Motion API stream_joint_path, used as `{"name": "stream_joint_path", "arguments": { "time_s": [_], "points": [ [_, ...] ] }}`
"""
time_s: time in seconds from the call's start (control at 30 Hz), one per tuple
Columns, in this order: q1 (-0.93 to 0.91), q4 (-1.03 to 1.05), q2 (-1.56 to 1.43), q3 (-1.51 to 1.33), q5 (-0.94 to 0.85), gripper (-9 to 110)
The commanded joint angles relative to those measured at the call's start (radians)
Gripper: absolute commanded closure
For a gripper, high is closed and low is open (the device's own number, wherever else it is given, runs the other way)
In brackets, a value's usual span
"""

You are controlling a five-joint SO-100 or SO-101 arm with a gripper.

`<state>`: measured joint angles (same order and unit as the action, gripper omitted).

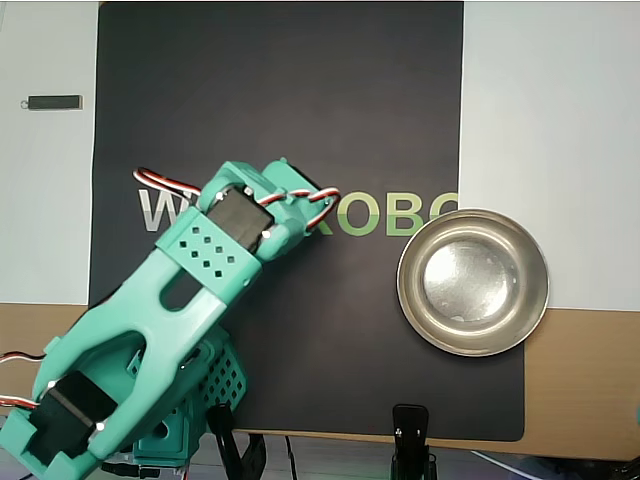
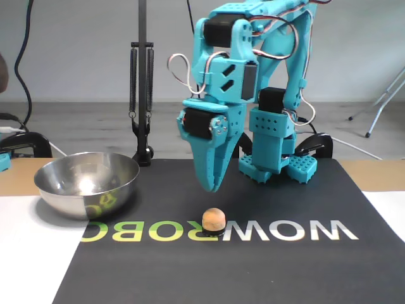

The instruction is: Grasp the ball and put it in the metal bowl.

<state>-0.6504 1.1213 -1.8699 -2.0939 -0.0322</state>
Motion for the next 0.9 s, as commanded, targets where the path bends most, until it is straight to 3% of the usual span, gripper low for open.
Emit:
{"name": "stream_joint_path", "arguments": {
  "time_s": [0.0,0.87],
  "points": [
    [-0.011,-0.006,0.000,0.003,0.000,102],
    [-0.028,-0.103,-0.014,-0.081,0.000,102]
  ]
}}
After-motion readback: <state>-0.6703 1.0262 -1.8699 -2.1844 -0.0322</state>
